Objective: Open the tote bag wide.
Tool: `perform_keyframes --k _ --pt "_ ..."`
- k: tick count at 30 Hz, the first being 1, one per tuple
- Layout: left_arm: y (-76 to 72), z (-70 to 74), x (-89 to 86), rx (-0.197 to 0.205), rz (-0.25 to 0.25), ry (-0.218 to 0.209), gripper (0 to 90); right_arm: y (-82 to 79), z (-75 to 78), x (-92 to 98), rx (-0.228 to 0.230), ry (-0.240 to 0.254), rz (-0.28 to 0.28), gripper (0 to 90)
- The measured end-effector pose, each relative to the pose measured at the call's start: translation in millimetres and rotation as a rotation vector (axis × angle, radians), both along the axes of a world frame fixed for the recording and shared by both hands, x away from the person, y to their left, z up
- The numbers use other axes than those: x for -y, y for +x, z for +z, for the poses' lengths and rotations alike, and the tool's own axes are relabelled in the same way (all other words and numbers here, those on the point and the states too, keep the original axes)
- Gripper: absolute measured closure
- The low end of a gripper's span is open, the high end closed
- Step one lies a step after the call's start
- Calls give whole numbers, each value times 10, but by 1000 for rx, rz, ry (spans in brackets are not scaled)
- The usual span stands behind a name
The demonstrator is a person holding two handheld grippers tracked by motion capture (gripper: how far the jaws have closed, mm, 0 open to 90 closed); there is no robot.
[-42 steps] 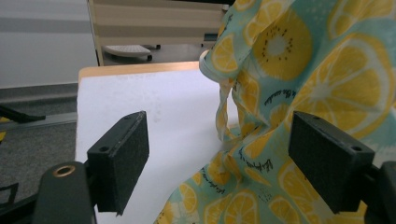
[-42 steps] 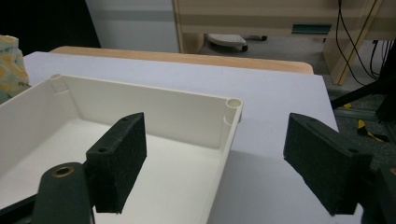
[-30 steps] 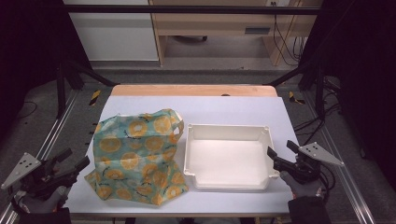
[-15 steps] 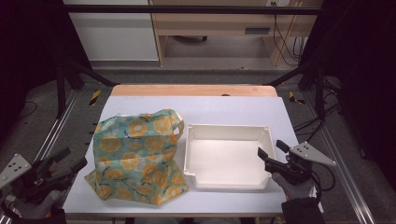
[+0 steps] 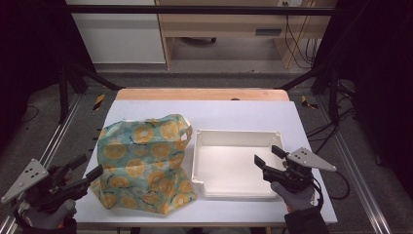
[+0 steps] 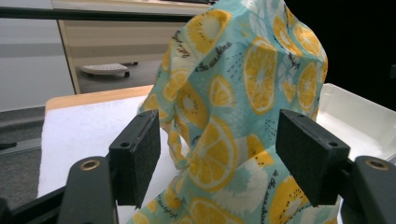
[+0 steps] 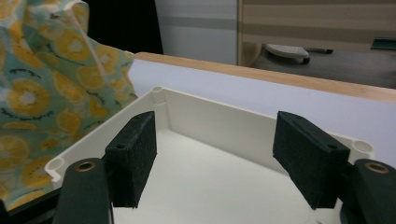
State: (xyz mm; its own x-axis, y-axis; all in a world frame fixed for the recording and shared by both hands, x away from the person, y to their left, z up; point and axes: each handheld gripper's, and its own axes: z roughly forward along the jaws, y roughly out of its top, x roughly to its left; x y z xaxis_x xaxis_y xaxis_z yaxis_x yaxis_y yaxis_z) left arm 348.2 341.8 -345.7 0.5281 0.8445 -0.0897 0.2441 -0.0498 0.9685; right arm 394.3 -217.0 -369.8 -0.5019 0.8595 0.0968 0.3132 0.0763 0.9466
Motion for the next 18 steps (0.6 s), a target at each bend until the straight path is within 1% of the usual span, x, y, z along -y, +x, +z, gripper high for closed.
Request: perform_keyframes --k 6,12,14,15,16,18 --pt "37 47 24 10 17 0 326 32 96 -206 13 10 52 316" --pt "96 123 105 15 12 39 321 71 140 -396 14 -1 94 316" --pt "117 156 129 20 19 47 318 87 162 -452 15 -2 100 316" --pt "117 156 129 20 19 47 317 87 162 -452 15 -2 100 316" --pt "141 182 137 21 30 47 317 106 200 -511 21 1 112 318" --pt "164 206 138 21 37 37 318 116 236 -564 27 -1 123 319"
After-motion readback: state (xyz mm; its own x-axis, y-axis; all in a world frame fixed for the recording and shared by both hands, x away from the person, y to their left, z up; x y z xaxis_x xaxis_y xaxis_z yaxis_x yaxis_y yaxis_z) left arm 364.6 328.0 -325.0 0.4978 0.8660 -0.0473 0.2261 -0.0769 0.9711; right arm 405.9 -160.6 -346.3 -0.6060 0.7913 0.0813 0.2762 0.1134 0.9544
